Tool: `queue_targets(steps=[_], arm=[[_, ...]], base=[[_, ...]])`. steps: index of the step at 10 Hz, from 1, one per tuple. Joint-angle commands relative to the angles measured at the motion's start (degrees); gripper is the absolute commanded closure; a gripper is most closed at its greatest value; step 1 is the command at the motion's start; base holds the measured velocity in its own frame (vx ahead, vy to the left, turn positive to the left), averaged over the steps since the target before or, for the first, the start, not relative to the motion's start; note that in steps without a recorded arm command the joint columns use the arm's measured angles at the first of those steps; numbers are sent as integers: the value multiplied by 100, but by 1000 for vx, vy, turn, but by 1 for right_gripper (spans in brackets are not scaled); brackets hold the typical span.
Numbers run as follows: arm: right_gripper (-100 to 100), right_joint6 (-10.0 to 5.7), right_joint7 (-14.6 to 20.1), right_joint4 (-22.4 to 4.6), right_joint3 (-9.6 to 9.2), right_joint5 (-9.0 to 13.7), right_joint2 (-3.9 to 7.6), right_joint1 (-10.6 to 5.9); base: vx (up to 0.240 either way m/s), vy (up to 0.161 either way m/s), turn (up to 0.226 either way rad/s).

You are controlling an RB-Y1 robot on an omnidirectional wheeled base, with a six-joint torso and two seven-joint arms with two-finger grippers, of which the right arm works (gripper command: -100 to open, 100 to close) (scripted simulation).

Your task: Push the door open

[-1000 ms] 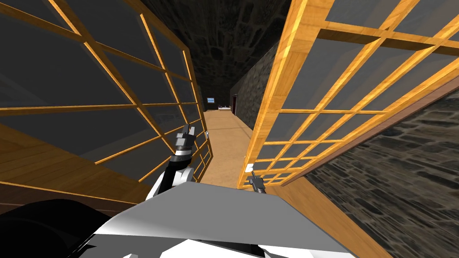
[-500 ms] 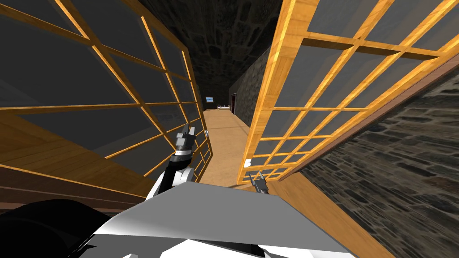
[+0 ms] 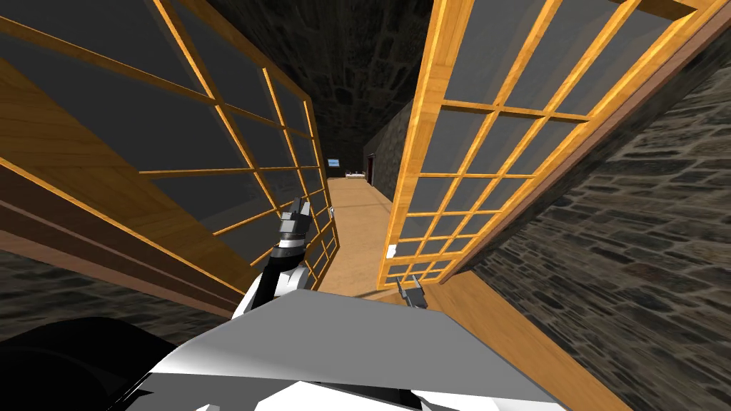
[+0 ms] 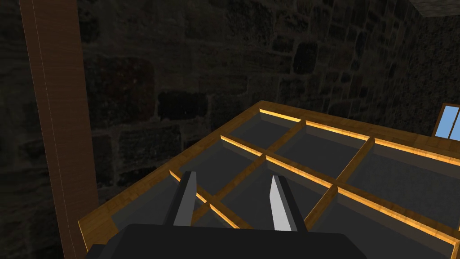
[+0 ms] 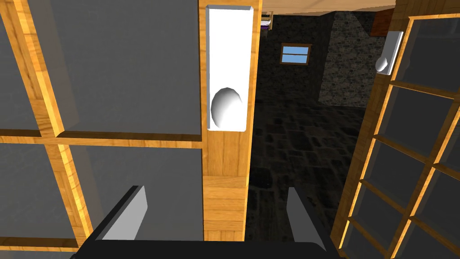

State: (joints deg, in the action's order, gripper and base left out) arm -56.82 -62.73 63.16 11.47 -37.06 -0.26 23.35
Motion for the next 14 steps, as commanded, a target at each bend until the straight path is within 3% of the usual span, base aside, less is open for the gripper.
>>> queue_targets(steps=[1, 6, 7, 14], arm=[[-100, -129, 10, -33, 50, -28, 51, 46], [-100, -671, 48, -175, 276, -150, 208, 310], [-100, -836, 60, -219, 345, -187, 235, 391], [-100, -1584, 113, -415, 659, -355, 261, 755]], base=[[166, 21, -23], [168, 43, -23], [158, 36, -24], [129, 38, -25]])
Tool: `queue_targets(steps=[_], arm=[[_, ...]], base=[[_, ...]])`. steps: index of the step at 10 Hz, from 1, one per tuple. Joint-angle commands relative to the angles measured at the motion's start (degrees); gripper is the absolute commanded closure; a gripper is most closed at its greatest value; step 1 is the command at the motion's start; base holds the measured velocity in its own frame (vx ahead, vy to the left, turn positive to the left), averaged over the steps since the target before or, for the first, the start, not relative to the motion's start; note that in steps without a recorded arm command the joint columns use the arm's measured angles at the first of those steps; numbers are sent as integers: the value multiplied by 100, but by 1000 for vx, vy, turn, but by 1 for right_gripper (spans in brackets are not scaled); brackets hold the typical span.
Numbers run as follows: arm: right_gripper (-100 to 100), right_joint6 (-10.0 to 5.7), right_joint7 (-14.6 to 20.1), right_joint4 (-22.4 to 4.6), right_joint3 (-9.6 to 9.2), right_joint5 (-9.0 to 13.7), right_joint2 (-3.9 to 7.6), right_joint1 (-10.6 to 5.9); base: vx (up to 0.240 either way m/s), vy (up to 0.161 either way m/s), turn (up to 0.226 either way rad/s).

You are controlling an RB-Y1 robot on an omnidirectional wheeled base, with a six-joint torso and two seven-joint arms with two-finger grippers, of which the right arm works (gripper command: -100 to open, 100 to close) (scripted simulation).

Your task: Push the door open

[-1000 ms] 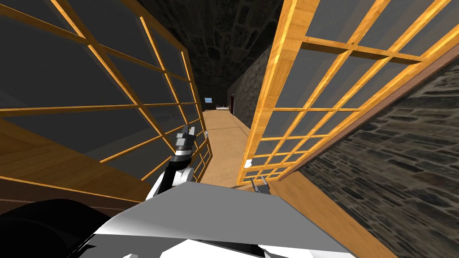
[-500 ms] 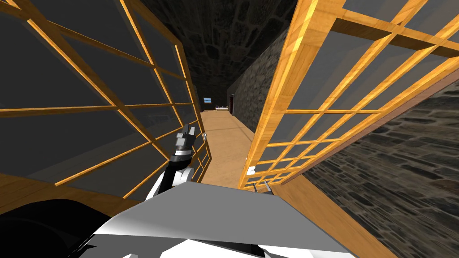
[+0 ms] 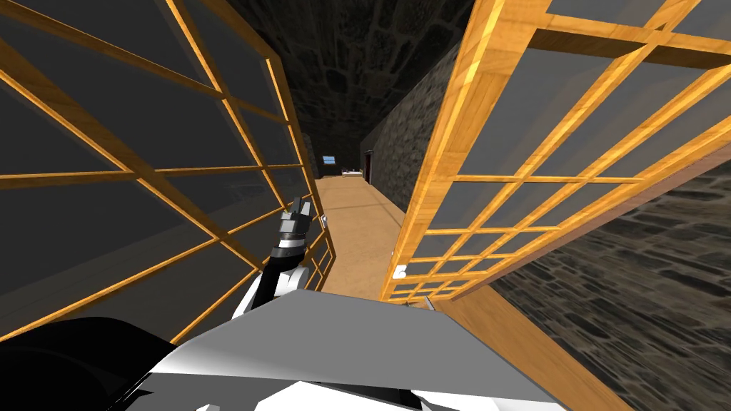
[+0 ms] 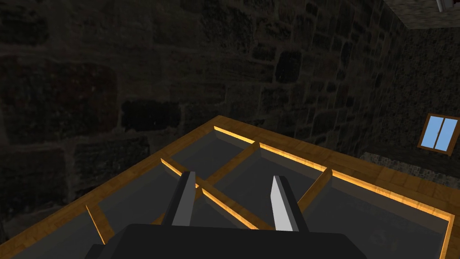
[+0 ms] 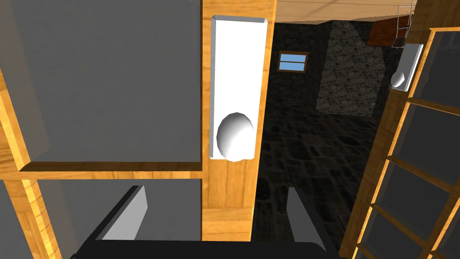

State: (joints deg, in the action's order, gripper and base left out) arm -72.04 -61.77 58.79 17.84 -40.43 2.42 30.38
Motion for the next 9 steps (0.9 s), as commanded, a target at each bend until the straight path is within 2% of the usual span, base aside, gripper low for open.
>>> queue_targets(steps=[1, 6, 7, 8, 9], arm=[[-100, -210, 28, -16, 84, -51, -21, 125], [-100, -662, 60, -135, 273, -152, -115, 345], [-100, -588, 64, -104, 247, -137, -93, 322], [100, -588, 64, -104, 247, -137, -93, 322], [100, -588, 64, -104, 247, -137, -93, 322]], base=[[150, 38, -23], [146, 43, -23], [66, 25, -9], [-11, -3, 7], [-26, -11, 3]])
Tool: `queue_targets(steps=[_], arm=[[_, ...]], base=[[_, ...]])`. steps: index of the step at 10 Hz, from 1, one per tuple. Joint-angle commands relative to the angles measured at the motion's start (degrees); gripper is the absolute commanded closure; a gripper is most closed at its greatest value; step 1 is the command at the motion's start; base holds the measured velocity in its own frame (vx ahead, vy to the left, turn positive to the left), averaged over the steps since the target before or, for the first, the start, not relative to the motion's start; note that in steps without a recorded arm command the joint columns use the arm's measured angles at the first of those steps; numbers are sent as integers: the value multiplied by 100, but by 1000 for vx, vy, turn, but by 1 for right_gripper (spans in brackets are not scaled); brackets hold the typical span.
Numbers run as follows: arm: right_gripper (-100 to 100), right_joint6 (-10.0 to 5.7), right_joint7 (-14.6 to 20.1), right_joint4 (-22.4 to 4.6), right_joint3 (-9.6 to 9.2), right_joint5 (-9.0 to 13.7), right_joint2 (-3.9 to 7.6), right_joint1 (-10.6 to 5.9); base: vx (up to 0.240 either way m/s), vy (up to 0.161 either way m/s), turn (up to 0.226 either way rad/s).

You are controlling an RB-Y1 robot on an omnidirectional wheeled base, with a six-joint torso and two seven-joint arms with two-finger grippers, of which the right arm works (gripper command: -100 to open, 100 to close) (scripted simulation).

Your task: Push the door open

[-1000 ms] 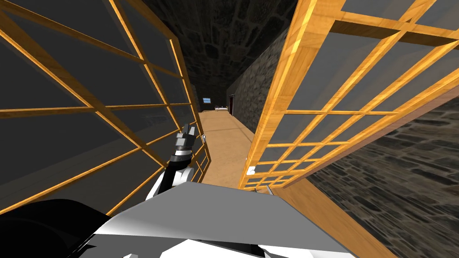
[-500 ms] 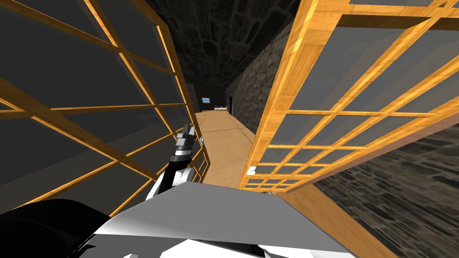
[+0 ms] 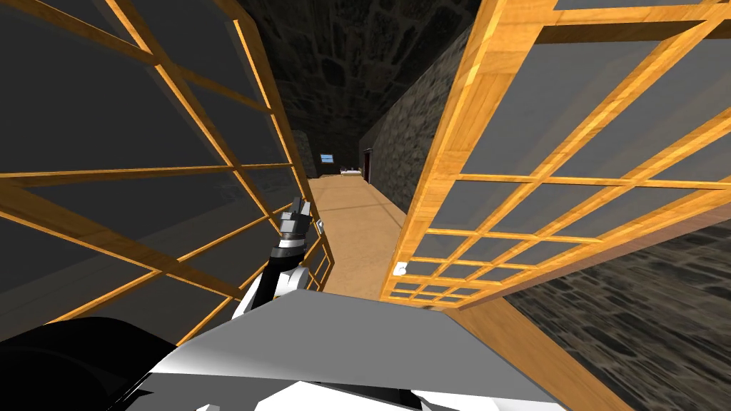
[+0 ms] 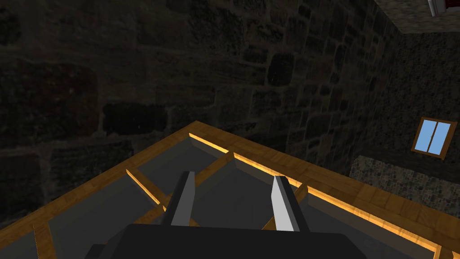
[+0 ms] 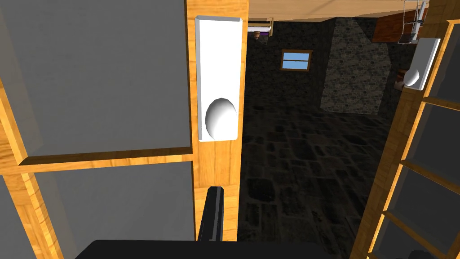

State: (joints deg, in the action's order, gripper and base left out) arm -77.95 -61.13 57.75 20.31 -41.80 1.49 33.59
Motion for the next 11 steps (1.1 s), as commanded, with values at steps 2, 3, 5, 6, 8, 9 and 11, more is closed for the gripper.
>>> queue_targets(steps=[2, 3, 5, 6, 8, 9, 11], arm=[[100, 2, -1, -1, 0, 0, 1, 1], [100, 2, -1, -1, 0, 0, 1, 1], [-100, 123, 33, 33, 126, 172, 113, 27], [-100, 176, 47, 48, 180, 248, 81, 38], [-100, 292, 79, 81, 300, 413, -170, 62], [-100, 251, 63, 41, 279, 379, -97, 36], [-100, 378, 59, 158, 222, 340, 16, 36]], base=[[-18, -7, 0], [-6, -2, 0], [13, 61, -96], [73, 221, -157], [93, 212, -138], [35, 79, -20], [144, 15, -30]])
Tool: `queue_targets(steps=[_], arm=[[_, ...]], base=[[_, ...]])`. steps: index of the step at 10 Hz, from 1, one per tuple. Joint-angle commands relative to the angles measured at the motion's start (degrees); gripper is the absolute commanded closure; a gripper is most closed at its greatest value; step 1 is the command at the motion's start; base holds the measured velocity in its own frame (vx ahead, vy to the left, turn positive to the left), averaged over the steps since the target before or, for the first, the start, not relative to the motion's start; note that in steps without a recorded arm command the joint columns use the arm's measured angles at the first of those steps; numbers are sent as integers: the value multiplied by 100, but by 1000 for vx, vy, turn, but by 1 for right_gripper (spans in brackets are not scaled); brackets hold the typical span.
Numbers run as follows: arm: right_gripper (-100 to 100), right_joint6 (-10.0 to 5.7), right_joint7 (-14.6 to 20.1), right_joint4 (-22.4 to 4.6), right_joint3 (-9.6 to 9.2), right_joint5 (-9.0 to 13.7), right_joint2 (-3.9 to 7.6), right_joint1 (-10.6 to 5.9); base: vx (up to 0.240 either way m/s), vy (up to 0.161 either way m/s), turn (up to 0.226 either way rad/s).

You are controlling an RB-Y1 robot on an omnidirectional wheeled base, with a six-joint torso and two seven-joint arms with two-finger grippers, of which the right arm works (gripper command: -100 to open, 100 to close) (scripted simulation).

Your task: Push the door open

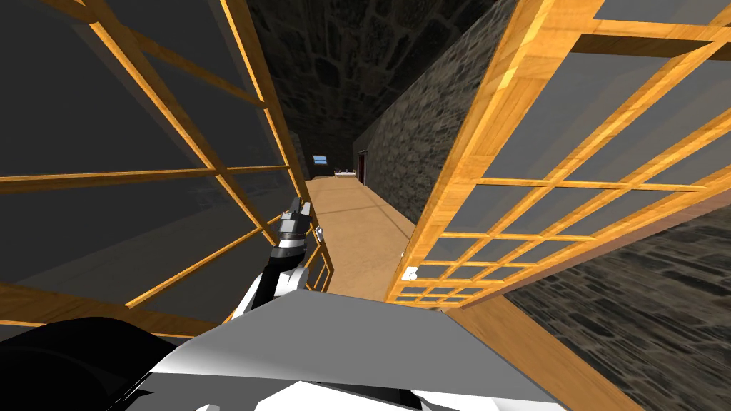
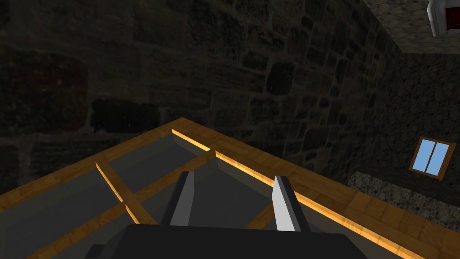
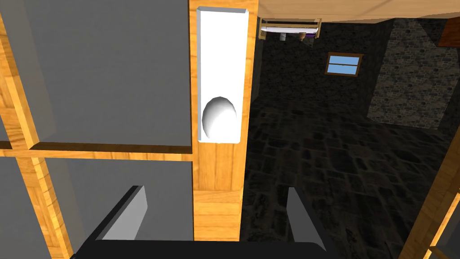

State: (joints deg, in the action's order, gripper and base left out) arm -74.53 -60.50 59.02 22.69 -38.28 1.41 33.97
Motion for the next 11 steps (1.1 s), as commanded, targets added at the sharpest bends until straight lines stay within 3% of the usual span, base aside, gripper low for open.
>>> queue_targets(steps=[1, 3, 5, 6, 7, 11], arm=[[-100, 80, -8, 74, -38, -29, 29, -4], [-100, 168, -18, 159, -84, -64, -26, -7], [-100, 257, -28, 247, -132, -100, -180, -10], [-100, 212, -35, 190, -113, -85, -125, -18], [100, 212, -35, 190, -113, -85, -125, -18], [100, 212, -35, 190, -113, -85, -125, -18]], base=[[199, 6, -11], [209, 6, -19], [215, 3, -22], [104, -4, -1], [-14, 3, 4], [-28, 0, -1]])
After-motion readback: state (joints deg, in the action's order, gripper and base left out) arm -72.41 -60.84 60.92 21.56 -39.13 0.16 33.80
